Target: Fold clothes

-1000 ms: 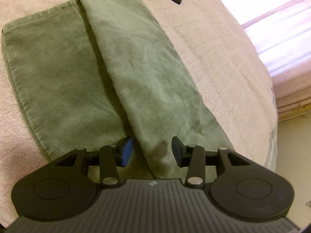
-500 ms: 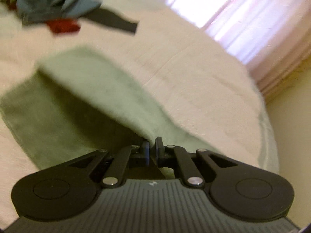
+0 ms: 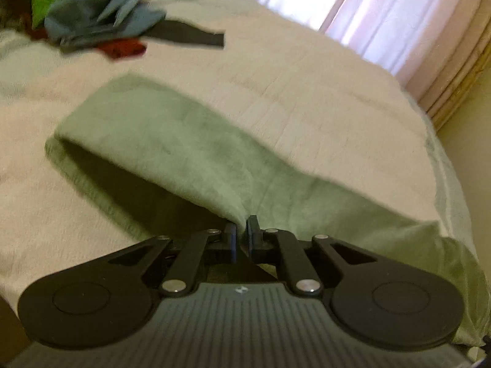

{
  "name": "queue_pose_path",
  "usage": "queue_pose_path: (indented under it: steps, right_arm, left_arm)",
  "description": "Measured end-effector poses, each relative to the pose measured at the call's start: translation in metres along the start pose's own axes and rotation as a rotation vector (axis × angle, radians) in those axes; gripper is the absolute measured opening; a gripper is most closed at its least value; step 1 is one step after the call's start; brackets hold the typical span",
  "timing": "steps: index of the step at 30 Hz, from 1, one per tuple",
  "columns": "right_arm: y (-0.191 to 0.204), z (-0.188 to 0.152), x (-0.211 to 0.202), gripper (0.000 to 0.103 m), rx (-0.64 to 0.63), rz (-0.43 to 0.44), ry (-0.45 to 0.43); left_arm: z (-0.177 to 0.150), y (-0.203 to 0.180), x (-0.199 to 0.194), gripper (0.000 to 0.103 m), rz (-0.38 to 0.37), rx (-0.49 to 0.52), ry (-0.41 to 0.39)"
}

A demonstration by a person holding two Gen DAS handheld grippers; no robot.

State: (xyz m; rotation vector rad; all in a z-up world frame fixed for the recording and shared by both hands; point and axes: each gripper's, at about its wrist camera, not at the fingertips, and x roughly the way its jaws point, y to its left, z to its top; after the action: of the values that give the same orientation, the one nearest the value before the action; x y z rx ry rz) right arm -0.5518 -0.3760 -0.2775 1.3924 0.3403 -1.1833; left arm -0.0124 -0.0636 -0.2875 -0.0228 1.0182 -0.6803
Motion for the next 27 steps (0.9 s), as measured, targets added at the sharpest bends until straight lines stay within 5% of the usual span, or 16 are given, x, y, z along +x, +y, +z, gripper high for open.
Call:
queue_pose_path:
  steps: [3, 8, 13, 14, 15, 20, 27]
  right_arm:
    - [0.005, 0.001, -0.004, 0.007, -0.022, -0.005, -0.005]
    - [0.007, 0.003, -0.005, 0.007, -0.007, -0.012, 0.0]
    - [0.014, 0.006, -0.002, 0.007, -0.007, -0.033, -0.002]
    - [0.015, 0.008, -0.002, 0.007, -0.01, -0.034, -0.005]
    - [0.017, 0.009, -0.004, 0.007, -0.016, -0.031, -0.011]
    - [0.023, 0.014, -0.006, 0.007, -0.032, -0.032, -0.018]
    - [0.022, 0.012, -0.009, 0.007, -0.033, -0.027, -0.025]
  left_arm:
    - [-0.001, 0.008, 0.016, 0.019, 0.029, -0.064, 0.075]
    - [0.014, 0.042, 0.019, 0.033, 0.065, -0.222, 0.023]
    - [0.037, 0.091, 0.036, 0.027, 0.121, -0.433, -0.015]
    - [0.041, 0.099, 0.039, 0.012, 0.126, -0.458, -0.017]
    - [0.045, 0.104, 0.038, 0.004, 0.126, -0.46, -0.013]
    - [0.046, 0.089, 0.011, 0.004, 0.108, -0.267, -0.097]
    - [0.039, 0.095, 0.017, 0.005, 0.119, -0.257, -0.061]
